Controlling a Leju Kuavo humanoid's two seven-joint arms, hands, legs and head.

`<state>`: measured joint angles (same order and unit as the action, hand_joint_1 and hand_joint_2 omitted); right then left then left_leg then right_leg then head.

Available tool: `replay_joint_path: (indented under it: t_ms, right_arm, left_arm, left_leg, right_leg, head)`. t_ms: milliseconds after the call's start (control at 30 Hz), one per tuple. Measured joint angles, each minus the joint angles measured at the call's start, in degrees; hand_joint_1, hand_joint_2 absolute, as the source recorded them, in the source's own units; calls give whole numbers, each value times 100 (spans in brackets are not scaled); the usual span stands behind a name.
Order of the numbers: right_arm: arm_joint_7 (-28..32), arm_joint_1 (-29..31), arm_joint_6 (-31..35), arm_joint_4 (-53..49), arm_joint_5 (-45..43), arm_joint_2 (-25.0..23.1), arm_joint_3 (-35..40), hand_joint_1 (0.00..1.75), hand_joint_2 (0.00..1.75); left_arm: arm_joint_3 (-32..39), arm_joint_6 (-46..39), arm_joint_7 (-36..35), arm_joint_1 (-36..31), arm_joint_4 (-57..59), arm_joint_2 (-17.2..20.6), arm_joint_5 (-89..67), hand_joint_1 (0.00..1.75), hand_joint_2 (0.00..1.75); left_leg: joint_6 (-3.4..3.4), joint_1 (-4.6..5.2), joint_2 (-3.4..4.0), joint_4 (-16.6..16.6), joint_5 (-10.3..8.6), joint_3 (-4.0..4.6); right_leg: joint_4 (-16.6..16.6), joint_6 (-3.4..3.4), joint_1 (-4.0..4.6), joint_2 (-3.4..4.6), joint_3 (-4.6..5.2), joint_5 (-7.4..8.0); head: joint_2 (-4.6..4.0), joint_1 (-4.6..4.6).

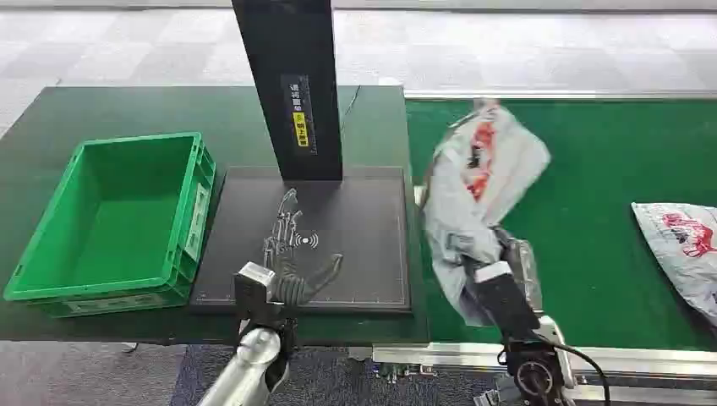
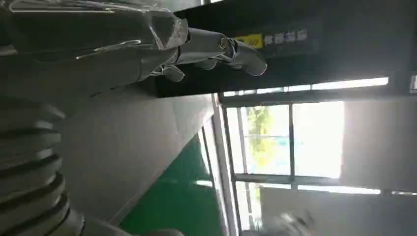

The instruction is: Moved the parcel from conveyor to table for the left to box.

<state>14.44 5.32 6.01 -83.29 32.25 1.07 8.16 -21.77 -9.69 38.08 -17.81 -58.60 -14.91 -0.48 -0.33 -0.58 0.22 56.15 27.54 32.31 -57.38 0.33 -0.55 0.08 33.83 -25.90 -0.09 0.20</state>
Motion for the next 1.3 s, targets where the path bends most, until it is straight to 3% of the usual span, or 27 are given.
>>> replay_joint_path:
  t_ms: [167,367,633,767,800,833,867,900,1100,1300]
  right_arm:
    - [-439,818,-947,938,535,125,822,175,175]
    - [-494,1754,-1412,1919,535,313,1724,175,175]
    - [208,2259,-1632,2331,268,385,2711,175,175]
    - [271,2408,-1676,2412,165,391,3007,175,175]
    - [271,2438,-1676,2430,161,402,3055,168,175]
    - [271,2461,-1671,2452,159,422,3118,37,175]
    - [274,2471,-1663,2467,154,442,3160,37,175]
    - [271,2474,-1645,2482,137,466,3195,0,175]
    - [-48,2427,-1169,2515,56,573,3243,0,175]
    - [-286,2117,-1112,2504,-164,662,3003,0,175]
  left_arm:
    - [42,-306,133,-114,26,-11,94,0,175]
    - [31,-391,116,-132,26,-15,232,0,175]
    - [-107,-627,135,-140,26,-63,385,0,175]
    - [-179,-673,148,-140,26,-61,455,0,175]
    - [-195,-682,148,-140,26,-59,477,0,175]
    - [-205,-699,148,-140,26,-59,483,0,175]
    - [-216,-703,148,-141,26,-59,492,0,175]
    - [-230,-714,148,-142,26,-57,501,0,175]
    - [-240,-793,148,-144,26,-35,540,0,175]
    - [-247,-858,131,-144,39,33,477,0,175]
  left_leg:
    - [-1,0,-12,1,-5,3]
    - [0,0,-13,4,-4,5]
    - [0,0,-14,3,-3,6]
    - [0,0,-13,3,-4,5]
    - [0,0,-13,3,-4,5]
    - [0,0,-13,3,-4,5]
    - [0,0,-14,3,-4,5]
    - [0,1,-14,4,-3,5]
    - [0,1,-14,4,-3,5]
    - [0,0,-14,3,-2,5]
  right_leg:
    - [-2,1,0,-5,0,1]
    - [-2,1,-1,-7,1,1]
    - [-2,1,0,-6,5,1]
    - [-2,1,0,-6,5,1]
    - [-2,1,0,-6,4,1]
    - [-2,1,0,-6,4,1]
    - [-2,1,0,-6,4,1]
    - [-2,1,-1,-7,4,1]
    - [-1,1,-1,-6,7,1]
    - [-1,1,0,-6,6,1]
  head:
    - [0,2]
    - [0,2]
    - [0,2]
    - [0,2]
    - [0,2]
    - [0,2]
    - [0,4]
    - [0,2]
    - [0,2]
    - [0,2]
